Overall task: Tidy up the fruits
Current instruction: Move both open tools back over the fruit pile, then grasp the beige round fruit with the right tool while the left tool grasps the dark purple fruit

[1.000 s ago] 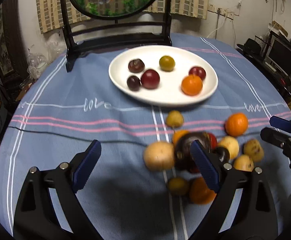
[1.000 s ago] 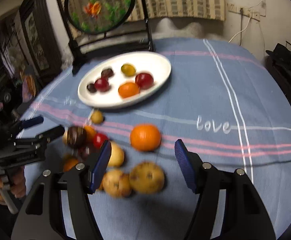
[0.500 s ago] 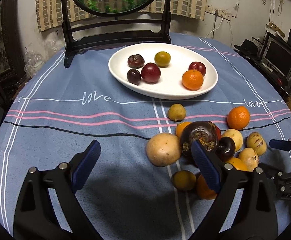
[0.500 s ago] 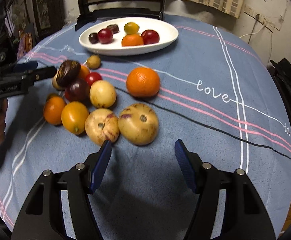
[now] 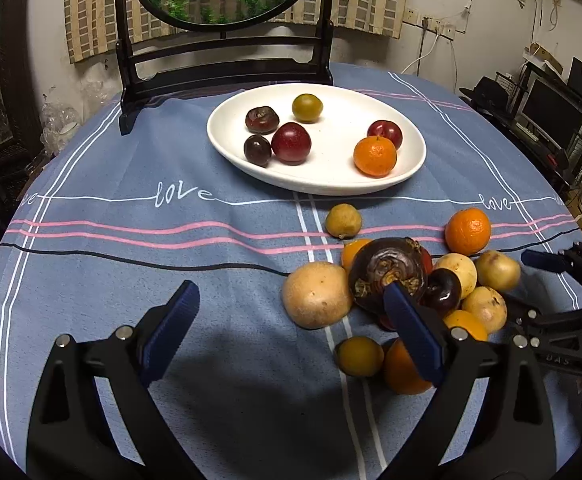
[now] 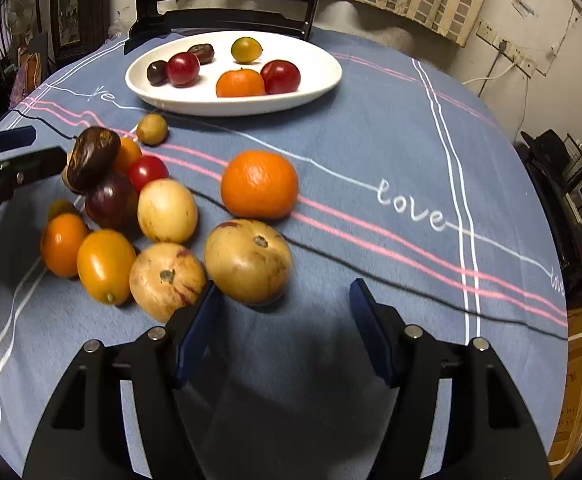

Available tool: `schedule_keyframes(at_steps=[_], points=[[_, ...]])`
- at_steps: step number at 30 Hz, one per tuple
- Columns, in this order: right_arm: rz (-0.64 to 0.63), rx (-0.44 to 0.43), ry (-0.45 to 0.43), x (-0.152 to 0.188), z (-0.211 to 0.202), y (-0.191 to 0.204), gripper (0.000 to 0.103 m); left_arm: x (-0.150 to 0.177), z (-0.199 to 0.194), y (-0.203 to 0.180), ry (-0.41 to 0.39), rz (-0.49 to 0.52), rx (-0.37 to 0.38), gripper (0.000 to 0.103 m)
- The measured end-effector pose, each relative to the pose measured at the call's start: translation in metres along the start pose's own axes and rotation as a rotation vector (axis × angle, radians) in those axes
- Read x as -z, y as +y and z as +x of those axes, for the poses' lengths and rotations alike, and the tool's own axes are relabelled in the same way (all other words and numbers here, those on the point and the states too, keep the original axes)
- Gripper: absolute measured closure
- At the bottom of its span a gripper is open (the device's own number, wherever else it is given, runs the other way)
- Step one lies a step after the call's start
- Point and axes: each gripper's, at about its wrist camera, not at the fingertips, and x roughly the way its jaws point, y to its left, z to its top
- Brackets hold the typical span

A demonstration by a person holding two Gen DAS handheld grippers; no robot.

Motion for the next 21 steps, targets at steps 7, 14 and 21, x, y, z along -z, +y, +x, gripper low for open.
schedule_keyframes(at_steps=[7,14,21], points=[[0.123,-0.128,-0.036,-0.014,0.010,-0.015,0.037,0.001,0.000,0.001,0.003,-0.004,0.002,0.008],[0.343,-0.344,-0.068,-0.011,0.026,-0.039,0.049,0.000,0.002,0.001,0.009,-0.016,0.006,0.007],[0.238,-0.210,-0.108,-0.019,0.019,-0.015,0.049,0.001,0.001,0.001,0.008,-0.015,0.003,0.006]])
